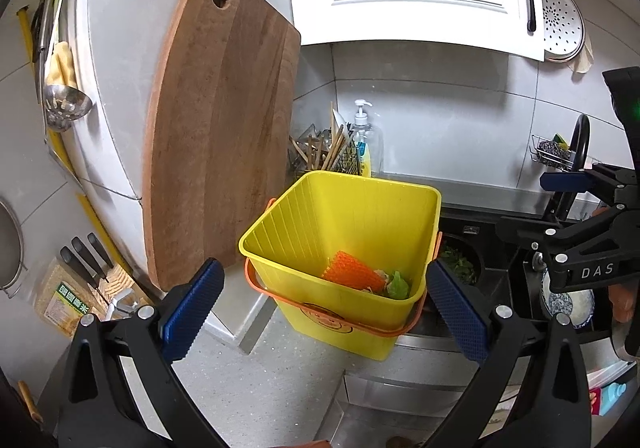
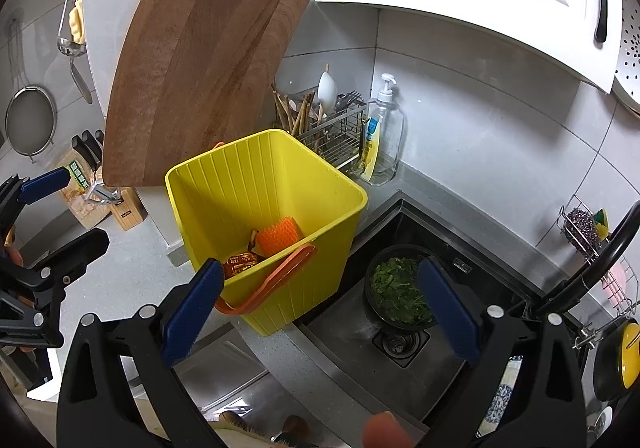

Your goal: Collect trash

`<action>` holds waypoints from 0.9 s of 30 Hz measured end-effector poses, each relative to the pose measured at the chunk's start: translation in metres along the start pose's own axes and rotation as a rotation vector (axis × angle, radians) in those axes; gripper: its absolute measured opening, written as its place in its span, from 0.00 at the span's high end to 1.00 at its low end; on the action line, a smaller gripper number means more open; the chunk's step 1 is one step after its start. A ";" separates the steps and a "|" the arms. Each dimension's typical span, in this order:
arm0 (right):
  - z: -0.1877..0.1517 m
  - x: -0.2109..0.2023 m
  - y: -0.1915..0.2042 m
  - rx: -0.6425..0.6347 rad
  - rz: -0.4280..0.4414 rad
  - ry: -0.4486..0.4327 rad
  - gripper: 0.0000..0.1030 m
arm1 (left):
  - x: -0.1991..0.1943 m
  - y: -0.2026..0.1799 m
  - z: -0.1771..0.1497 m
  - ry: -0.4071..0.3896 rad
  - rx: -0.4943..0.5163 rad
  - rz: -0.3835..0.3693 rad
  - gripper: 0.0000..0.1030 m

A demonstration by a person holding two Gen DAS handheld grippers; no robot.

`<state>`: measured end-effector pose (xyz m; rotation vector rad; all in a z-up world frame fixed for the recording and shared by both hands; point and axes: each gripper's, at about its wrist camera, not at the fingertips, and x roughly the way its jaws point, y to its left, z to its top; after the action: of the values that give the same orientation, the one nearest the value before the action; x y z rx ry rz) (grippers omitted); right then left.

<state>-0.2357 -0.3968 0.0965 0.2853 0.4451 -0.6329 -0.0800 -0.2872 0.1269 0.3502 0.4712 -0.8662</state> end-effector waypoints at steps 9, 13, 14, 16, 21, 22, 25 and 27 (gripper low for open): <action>0.000 0.000 -0.001 -0.001 0.004 -0.006 0.08 | -0.001 0.003 0.004 -0.010 -0.038 0.003 0.04; 0.000 0.000 -0.001 0.000 0.002 -0.005 0.08 | -0.001 0.004 0.006 -0.020 -0.053 0.008 0.04; 0.000 0.000 -0.001 0.001 0.002 -0.005 0.08 | -0.001 0.004 0.006 -0.022 -0.051 0.009 0.04; 0.000 0.000 -0.001 0.001 0.002 -0.005 0.08 | 0.000 0.002 0.007 -0.019 -0.043 0.001 0.04; 0.002 0.001 -0.005 0.003 0.007 -0.009 0.08 | 0.001 0.000 0.006 -0.020 -0.054 -0.001 0.04; 0.002 0.002 -0.006 0.003 0.009 -0.010 0.08 | 0.000 0.000 0.006 -0.026 -0.058 -0.002 0.04; 0.002 0.003 -0.007 0.006 0.014 -0.010 0.08 | -0.003 -0.004 0.006 -0.053 -0.032 -0.001 0.04; 0.003 0.003 -0.007 0.007 0.014 -0.011 0.08 | -0.004 -0.006 0.007 -0.058 -0.023 -0.006 0.04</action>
<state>-0.2369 -0.4050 0.0967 0.2916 0.4300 -0.6222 -0.0853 -0.2917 0.1345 0.3020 0.4278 -0.8745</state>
